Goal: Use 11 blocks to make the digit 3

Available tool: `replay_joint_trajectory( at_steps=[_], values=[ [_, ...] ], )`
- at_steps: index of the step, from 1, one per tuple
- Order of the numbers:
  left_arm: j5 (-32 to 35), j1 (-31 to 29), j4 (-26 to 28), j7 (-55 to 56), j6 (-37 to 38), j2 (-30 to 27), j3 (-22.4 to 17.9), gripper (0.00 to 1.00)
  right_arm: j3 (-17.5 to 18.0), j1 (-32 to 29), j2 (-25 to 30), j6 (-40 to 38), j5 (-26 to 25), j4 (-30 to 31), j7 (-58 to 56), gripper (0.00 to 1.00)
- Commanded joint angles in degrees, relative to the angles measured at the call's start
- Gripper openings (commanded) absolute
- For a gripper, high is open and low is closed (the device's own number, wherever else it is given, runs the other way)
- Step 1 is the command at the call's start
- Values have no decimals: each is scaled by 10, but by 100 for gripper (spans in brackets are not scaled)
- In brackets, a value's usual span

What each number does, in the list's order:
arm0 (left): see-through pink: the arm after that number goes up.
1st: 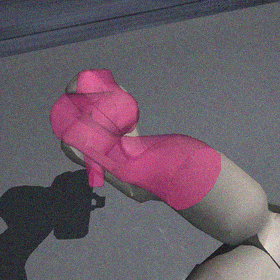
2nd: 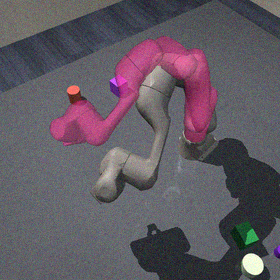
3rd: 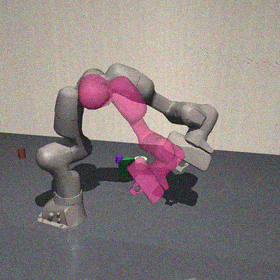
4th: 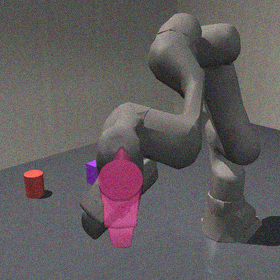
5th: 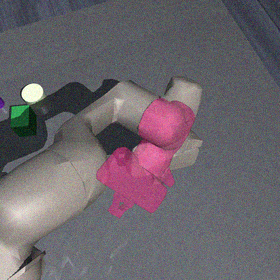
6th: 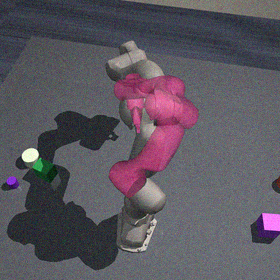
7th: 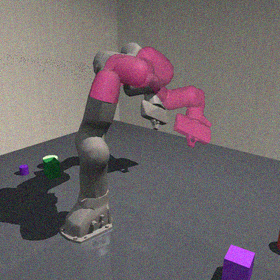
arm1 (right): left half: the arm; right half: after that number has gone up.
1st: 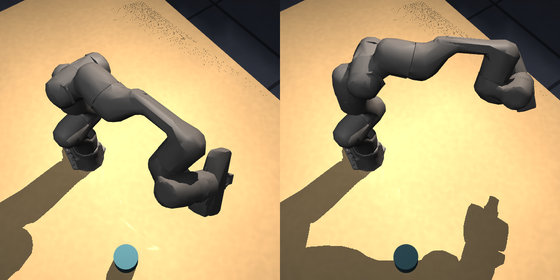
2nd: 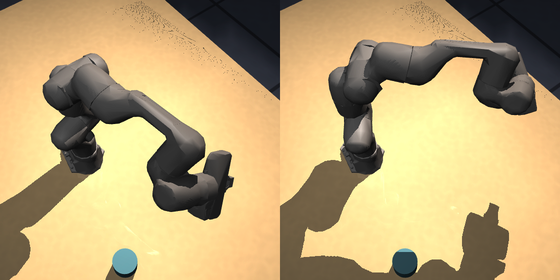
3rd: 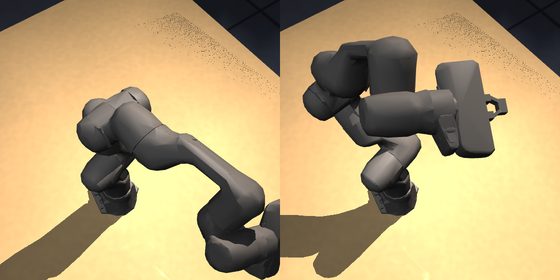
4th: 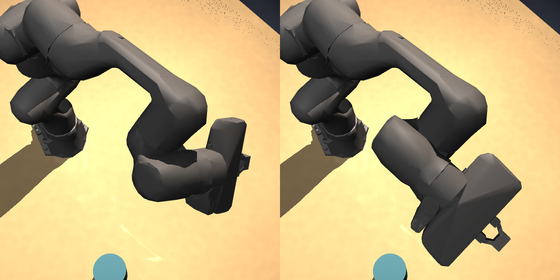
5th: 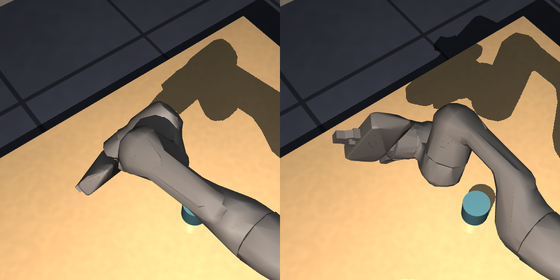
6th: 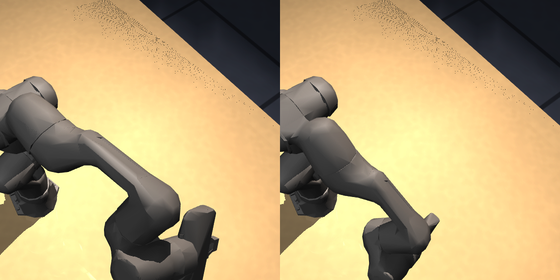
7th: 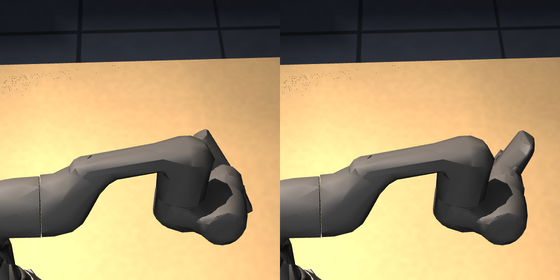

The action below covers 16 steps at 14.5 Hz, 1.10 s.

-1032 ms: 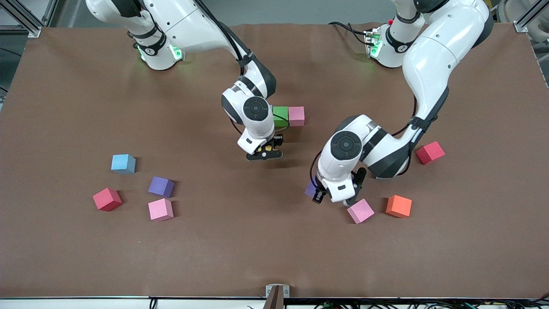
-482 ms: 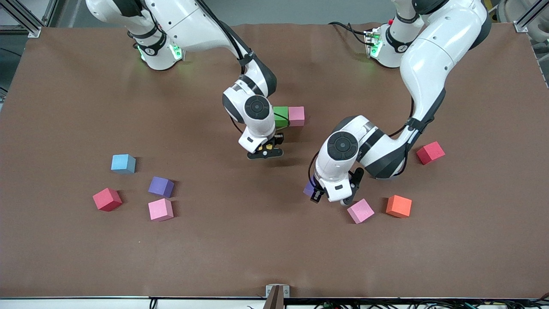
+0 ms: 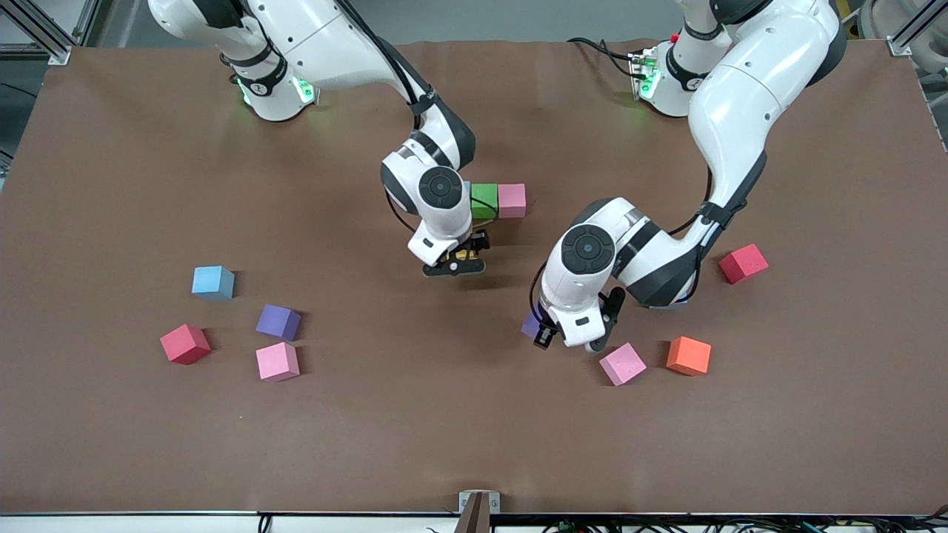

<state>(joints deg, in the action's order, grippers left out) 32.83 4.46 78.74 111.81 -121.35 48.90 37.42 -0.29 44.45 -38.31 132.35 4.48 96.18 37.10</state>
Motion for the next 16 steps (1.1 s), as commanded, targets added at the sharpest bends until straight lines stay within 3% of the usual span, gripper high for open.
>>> replay_joint_trajectory(
  at_steps=[1,8,14,16],
  values=[
    [18,-1,16,93,0,-2,0,1,4,-31,52,-61,7,-3,1,100],
    [18,-5,98,314,-71,-22,2,2,1,-107,76,-113,-1,-44,-101,100],
    [26,-4,175,408,-77,-55,23,2,-1,-224,65,-116,-31,-63,-334,100],
    [28,0,193,419,-79,-55,27,2,-1,-262,38,-115,-48,-84,-411,100]
  ],
)
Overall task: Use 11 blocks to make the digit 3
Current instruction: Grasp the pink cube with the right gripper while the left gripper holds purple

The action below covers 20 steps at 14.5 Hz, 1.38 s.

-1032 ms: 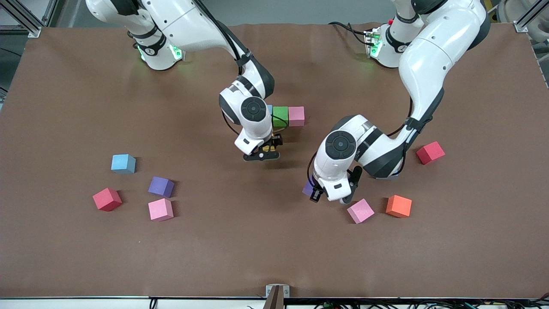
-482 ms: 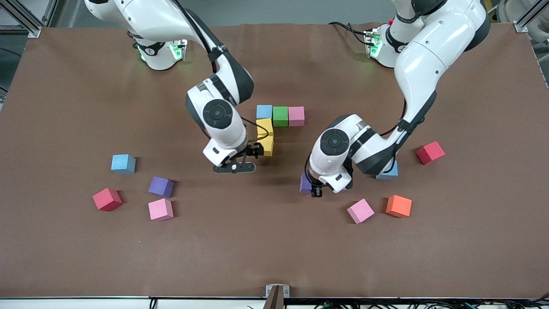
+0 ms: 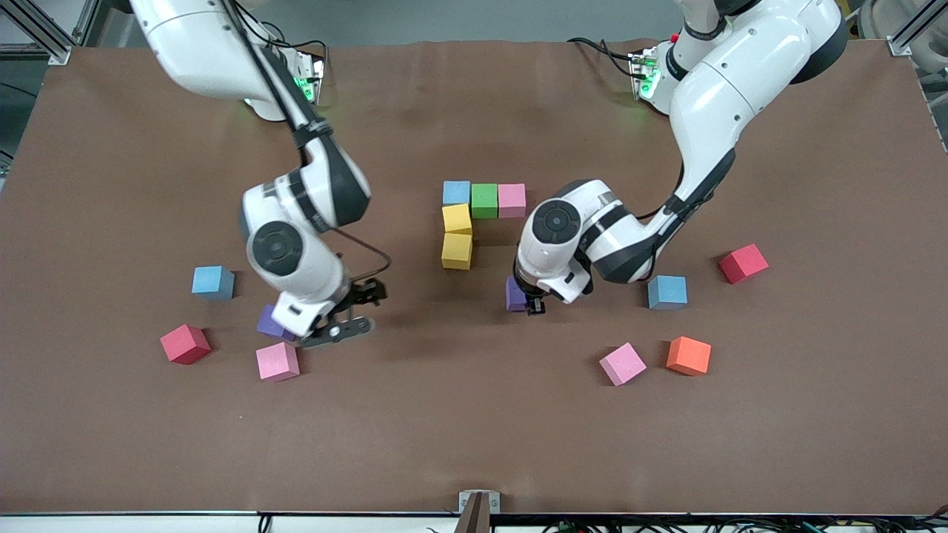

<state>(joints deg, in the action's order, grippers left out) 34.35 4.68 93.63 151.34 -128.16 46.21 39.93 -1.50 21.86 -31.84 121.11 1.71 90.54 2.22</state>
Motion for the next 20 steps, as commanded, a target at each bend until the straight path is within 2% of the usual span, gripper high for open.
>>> replay_joint_trajectory(
  at_steps=[1,5,9,16,20],
  values=[
    [12,7,45,36,-10,-26,2,2,12,-51,-44,-3,-28,-40,-96,100],
    [12,39,49,78,-7,-21,2,2,12,-103,-101,6,-58,-93,-167,100],
    [12,54,45,101,-6,-16,-2,2,13,-137,-137,29,-60,-117,-194,100],
    [12,81,45,109,-7,-5,-5,2,15,-150,-150,43,-50,-118,-213,100],
    [12,82,43,112,-7,-6,-5,2,16,-144,-149,12,-50,-149,-214,100]
  ],
)
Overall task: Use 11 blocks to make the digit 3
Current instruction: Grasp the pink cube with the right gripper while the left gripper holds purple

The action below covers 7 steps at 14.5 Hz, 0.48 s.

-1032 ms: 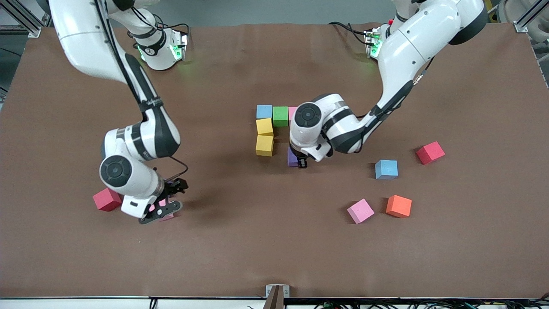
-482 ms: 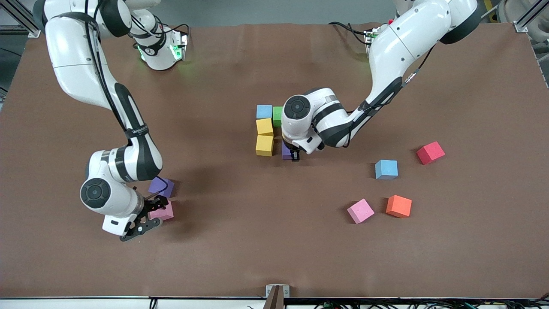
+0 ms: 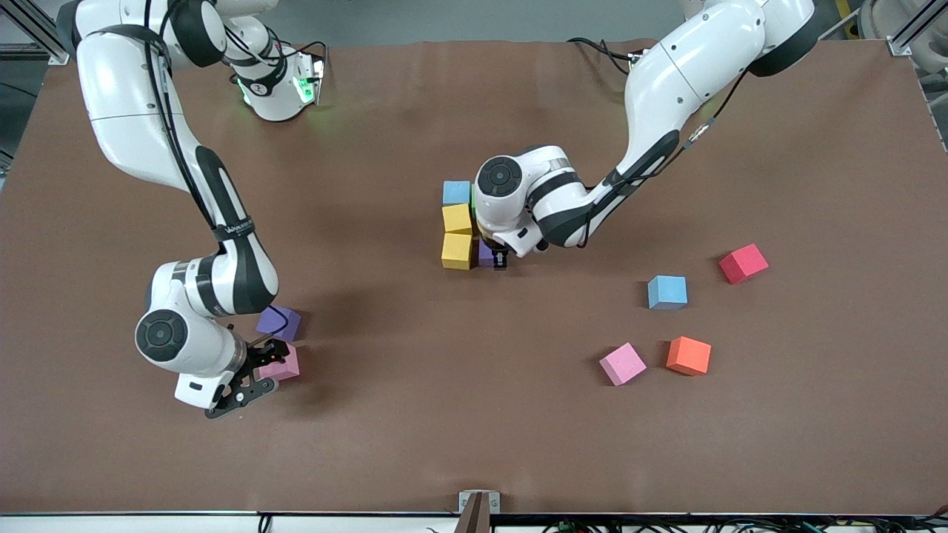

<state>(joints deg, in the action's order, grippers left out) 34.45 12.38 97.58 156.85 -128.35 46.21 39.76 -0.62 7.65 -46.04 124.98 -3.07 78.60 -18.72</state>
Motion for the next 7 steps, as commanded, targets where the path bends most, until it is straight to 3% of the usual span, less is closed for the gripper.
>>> replay_joint_trajectory(
  at_steps=[1,7],
  values=[
    [12,5,1,57,-7,-6,-6,2,8,1,-7,-34,-2,-34,-3,100],
    [35,24,-20,96,-10,13,-19,2,7,6,-22,-17,47,-28,-6,100]
  ],
)
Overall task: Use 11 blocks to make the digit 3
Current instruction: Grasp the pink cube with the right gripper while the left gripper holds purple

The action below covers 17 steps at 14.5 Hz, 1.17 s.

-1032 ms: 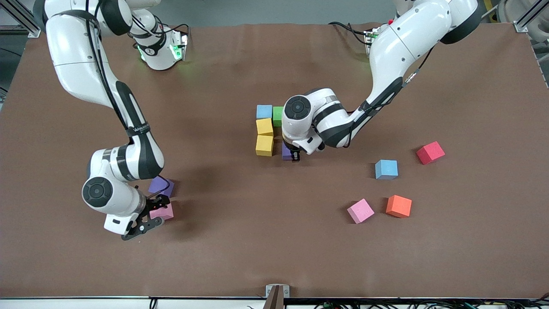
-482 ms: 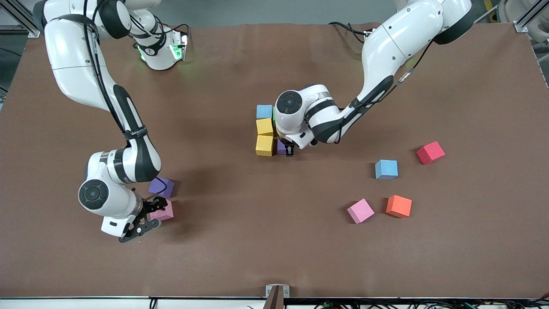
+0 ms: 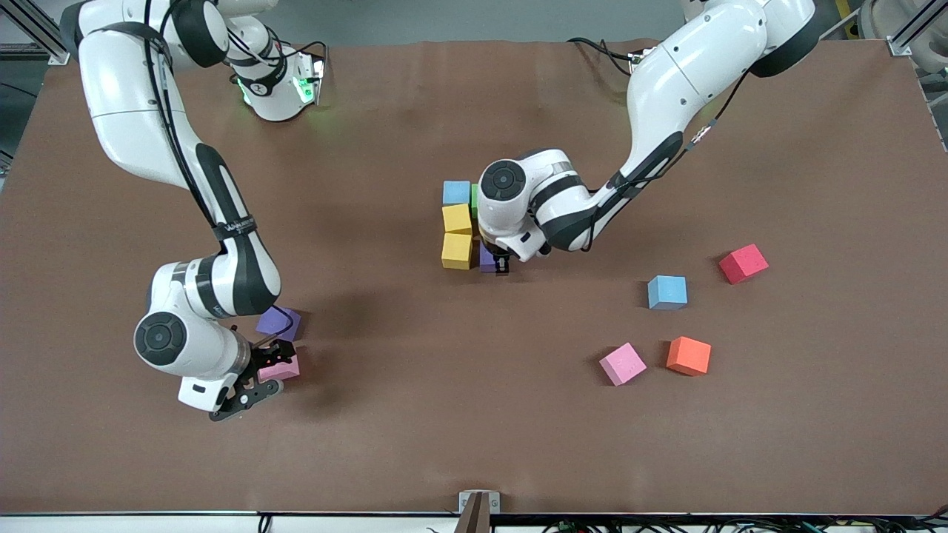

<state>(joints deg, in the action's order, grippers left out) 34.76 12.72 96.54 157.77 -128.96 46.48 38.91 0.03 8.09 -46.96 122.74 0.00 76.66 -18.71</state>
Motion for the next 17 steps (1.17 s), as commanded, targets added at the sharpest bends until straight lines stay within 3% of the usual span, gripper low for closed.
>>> replay_joint_trajectory(
  at_steps=[1,8,10,11,13,17],
  values=[
    [32,24,-9,89,-4,11,-15,2,1,2,-16,9,17,-7,-8,100],
    [25,37,-37,90,-4,23,-23,2,0,-1,-26,9,9,1,-11,98],
    [26,44,-41,90,-4,25,-23,2,0,-1,-26,9,9,1,-43,52],
    [27,45,-41,94,-4,24,-23,2,0,-3,-25,9,11,0,-48,36],
    [24,45,-42,96,-4,24,-23,3,0,-1,-22,2,16,-1,-47,22],
    [31,46,-39,95,-4,24,-24,5,0,31,-8,-32,18,-8,-6,17]
  ],
)
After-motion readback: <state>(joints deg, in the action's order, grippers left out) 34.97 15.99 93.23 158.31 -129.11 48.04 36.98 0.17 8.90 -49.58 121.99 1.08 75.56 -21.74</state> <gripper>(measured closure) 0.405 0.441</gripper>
